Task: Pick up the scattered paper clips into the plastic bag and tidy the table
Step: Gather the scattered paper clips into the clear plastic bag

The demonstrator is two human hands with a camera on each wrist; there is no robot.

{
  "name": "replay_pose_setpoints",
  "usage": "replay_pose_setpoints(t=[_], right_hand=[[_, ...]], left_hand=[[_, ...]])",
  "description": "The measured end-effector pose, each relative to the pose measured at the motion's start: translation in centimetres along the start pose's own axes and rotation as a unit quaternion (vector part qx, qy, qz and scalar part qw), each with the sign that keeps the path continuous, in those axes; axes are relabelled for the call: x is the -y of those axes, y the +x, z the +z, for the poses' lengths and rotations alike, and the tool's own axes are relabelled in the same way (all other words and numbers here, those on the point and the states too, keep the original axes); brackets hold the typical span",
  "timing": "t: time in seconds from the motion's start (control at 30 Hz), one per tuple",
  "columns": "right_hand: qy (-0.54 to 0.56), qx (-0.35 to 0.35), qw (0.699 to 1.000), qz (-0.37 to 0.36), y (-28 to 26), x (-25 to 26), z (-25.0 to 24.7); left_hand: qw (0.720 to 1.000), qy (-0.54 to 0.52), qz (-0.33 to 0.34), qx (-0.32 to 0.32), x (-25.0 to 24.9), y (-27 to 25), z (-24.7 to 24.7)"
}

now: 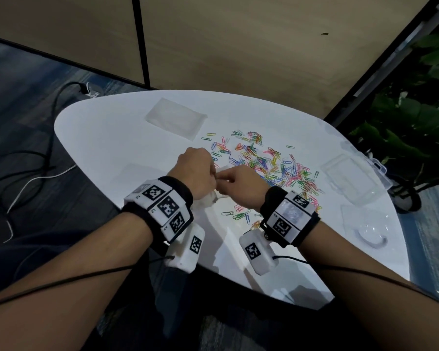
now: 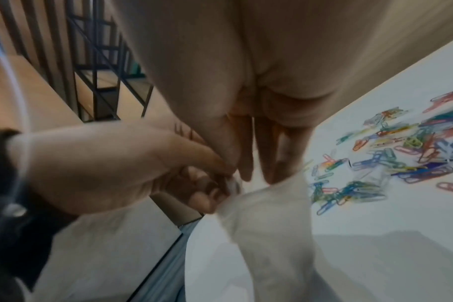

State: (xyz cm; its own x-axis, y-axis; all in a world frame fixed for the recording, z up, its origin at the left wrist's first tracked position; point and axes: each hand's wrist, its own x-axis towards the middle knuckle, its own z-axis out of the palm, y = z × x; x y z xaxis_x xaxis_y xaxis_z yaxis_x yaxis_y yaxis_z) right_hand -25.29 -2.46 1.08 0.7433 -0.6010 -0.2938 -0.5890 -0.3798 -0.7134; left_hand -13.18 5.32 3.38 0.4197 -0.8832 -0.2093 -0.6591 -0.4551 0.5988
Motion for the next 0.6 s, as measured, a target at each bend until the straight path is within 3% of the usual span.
replay_pose_setpoints(t=[0.07,0.13,0.23,0.3,0.37,0.43,0.5,0.53,0.6], right_hand=[[0.096,-0.052,0.994,0.001,-0.3,-0.2,-0.9],[0.078,-0.108,0.991,-0.005,-0.9,-1.5,-1.1],[-0.087,-0.066,0.99,-0.084,-2.8,-4.1,1.5],[-0.023,-0.045,0.993,-0.106,-4.0,-5.8,3.6],[0.013,-0.074,0.991,-0.107,-4.4,-7.2,4.9],[-0.096,-0.035,0.983,-0.152,-4.7,-8.5,5.4],[-0.298,0.047,0.927,-0.223,-5.0,-10.2,5.6],[-0.373,0.077,0.897,-0.225,-5.0,-11.2,5.6],[-0.447,0.086,0.875,-0.167,-5.0,-12.9,5.0]], left_hand=[[1.0,0.001,-0.016,-0.008,0.2,0.1,-0.6],[0.999,-0.004,-0.031,-0.007,0.4,0.2,-1.1],[0.999,-0.007,-0.035,-0.002,0.8,0.0,-1.4],[0.999,0.01,-0.03,-0.003,0.9,-0.1,-1.0],[0.999,0.02,-0.028,-0.007,0.9,-0.1,-0.7],[0.999,0.022,-0.028,-0.015,0.9,0.1,-0.7],[0.999,0.015,-0.03,-0.018,0.8,0.2,-0.9],[0.999,0.014,-0.031,-0.017,0.7,0.2,-1.0],[0.999,0.014,-0.03,-0.014,0.6,0.2,-1.1]])
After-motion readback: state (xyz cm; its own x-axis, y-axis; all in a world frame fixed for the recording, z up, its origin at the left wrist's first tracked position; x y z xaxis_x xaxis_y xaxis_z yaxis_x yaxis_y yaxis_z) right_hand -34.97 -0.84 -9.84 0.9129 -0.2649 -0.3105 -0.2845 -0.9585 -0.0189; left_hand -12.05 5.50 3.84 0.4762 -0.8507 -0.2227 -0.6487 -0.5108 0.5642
